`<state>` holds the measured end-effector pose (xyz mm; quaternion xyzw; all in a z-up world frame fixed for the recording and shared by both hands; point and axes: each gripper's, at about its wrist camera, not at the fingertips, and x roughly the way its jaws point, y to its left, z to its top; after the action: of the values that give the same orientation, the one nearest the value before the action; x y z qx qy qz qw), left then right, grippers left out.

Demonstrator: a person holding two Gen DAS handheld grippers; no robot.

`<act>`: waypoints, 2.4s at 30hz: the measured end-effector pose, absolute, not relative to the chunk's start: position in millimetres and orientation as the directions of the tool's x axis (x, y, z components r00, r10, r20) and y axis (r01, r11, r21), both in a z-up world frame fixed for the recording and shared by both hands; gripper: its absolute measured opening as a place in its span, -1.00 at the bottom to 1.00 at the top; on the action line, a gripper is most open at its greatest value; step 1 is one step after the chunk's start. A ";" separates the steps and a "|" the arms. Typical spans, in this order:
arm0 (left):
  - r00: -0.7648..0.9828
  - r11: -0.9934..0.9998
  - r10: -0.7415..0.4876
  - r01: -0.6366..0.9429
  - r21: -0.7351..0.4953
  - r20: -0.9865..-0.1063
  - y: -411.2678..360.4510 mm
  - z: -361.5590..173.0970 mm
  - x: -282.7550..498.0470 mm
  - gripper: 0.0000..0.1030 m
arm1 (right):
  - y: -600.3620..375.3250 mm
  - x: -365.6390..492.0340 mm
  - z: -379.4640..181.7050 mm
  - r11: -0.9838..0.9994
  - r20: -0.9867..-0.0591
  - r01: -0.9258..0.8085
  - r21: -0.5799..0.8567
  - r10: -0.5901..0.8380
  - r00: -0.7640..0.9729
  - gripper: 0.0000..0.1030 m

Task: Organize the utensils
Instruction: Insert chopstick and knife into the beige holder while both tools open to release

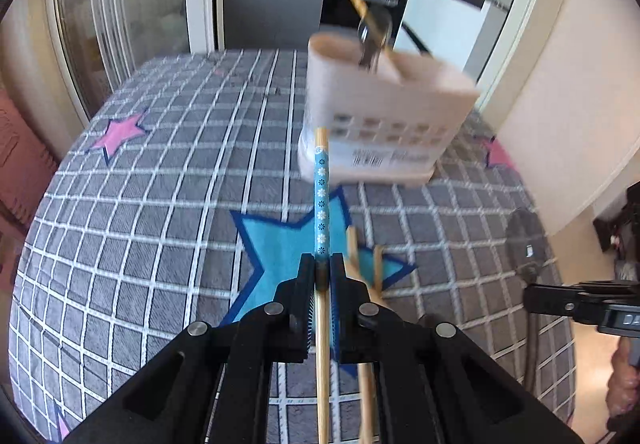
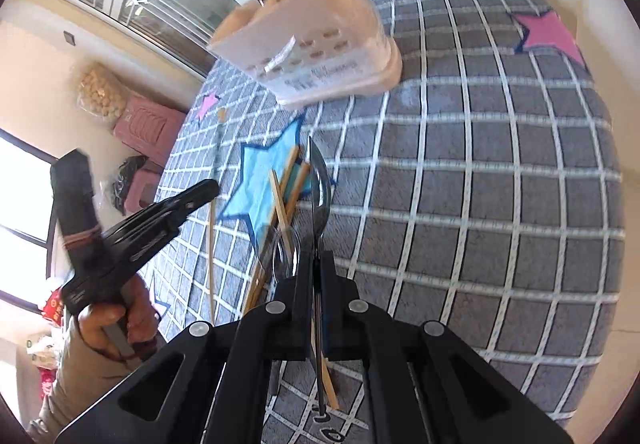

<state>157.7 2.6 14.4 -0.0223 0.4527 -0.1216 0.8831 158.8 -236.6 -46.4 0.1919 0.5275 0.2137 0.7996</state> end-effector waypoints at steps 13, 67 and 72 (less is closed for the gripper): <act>0.761 0.951 -0.306 0.217 -0.220 -0.572 4.6 127.2 202.2 -0.28 | -237.7 206.4 46.0 0.855 -0.666 -0.224 0.467 0.507 0.548 -0.93; 0.871 0.995 -0.095 0.064 -0.080 -0.482 -15.6 73.8 272.6 -0.28 | -179.1 298.9 11.9 0.939 -0.546 -0.340 0.057 0.315 0.776 -0.14; 0.842 0.993 -0.081 0.023 -0.114 -0.533 7.0 77.4 258.0 -0.28 | -195.6 284.7 23.5 0.939 -0.541 -0.321 0.121 0.334 0.772 0.02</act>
<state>258.0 7.0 77.4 -0.0518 0.2796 -0.0269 0.9583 284.7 -195.6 23.5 0.0109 0.2892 0.1739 0.9413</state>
